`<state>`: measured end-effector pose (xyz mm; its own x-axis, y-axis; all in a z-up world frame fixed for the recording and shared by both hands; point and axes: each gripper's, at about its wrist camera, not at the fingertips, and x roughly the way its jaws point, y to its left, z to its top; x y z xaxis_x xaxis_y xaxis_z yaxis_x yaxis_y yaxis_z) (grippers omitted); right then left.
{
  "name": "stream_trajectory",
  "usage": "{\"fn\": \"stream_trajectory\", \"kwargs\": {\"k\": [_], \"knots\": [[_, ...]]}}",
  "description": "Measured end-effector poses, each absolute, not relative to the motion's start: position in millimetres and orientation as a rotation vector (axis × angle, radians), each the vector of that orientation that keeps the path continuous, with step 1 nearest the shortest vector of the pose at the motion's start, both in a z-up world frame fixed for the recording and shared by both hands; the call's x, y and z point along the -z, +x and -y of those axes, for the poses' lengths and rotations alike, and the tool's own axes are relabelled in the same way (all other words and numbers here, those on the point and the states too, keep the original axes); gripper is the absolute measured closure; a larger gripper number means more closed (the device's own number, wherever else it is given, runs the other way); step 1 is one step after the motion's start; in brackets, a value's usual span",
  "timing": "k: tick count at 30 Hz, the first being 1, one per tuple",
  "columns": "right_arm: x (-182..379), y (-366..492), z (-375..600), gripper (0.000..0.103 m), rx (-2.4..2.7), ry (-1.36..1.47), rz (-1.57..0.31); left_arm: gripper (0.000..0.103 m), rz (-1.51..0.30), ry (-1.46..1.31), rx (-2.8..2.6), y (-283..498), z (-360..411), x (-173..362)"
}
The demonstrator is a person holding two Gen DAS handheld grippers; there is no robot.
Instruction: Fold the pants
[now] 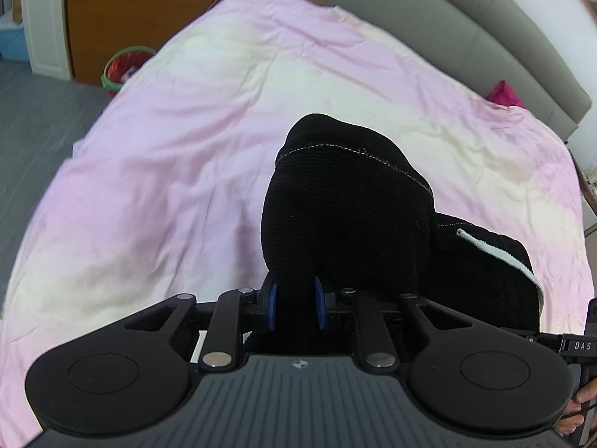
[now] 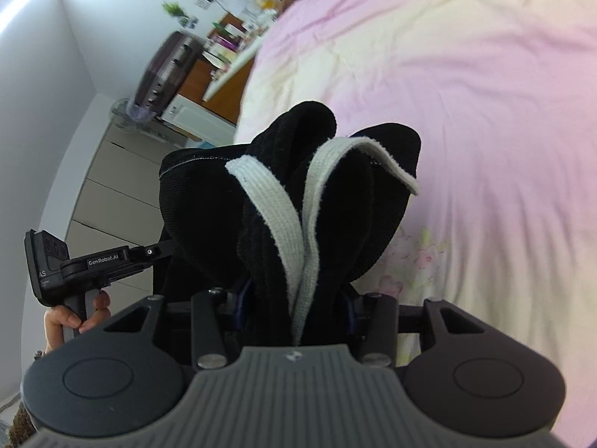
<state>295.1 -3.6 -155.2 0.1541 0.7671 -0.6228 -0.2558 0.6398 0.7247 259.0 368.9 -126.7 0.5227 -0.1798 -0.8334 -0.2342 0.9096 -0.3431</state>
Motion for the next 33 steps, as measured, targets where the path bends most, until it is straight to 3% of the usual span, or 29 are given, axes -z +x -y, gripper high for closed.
{"fn": "stream_trajectory", "kwargs": {"k": [10,14,15,18,22,23,26,30,33], "knots": [[236.1,333.1,-9.0,0.060,-0.687,0.447,-1.304,0.079,-1.132,-0.468,-0.096,289.0,-396.6,202.9],[258.1,331.8,-3.4,0.048,-0.663,0.479,-1.320,0.071,-1.114,-0.470,-0.100,278.8,-397.2,197.3],[257.1,330.1,-2.9,0.044,-0.659,0.474,-1.313,0.064,-1.108,-0.448,-0.105,275.0,-395.2,191.9],[239.1,324.6,-6.6,0.042,-0.672,0.376,-1.268,0.058,-1.092,-0.374,-0.116,257.8,-387.3,171.3],[199.4,303.8,-4.3,0.042,-0.664,0.158,-1.110,0.056,-1.054,-0.235,-0.071,220.4,-366.3,142.3],[187.6,294.5,-5.4,0.043,-0.653,0.096,-1.052,0.056,-1.044,-0.198,-0.062,208.8,-359.5,136.6],[155.8,260.6,-7.1,0.062,-0.700,-0.031,-0.888,0.056,-1.021,-0.129,-0.048,178.4,-345.1,132.0],[159.4,230.7,-28.0,0.069,-0.783,-0.129,-0.879,0.061,-1.103,-0.108,-0.044,159.5,-334.3,163.7],[190.1,218.8,-40.5,0.067,-0.740,-0.191,-0.950,0.059,-1.149,-0.041,-0.079,150.3,-328.4,194.0]]}}
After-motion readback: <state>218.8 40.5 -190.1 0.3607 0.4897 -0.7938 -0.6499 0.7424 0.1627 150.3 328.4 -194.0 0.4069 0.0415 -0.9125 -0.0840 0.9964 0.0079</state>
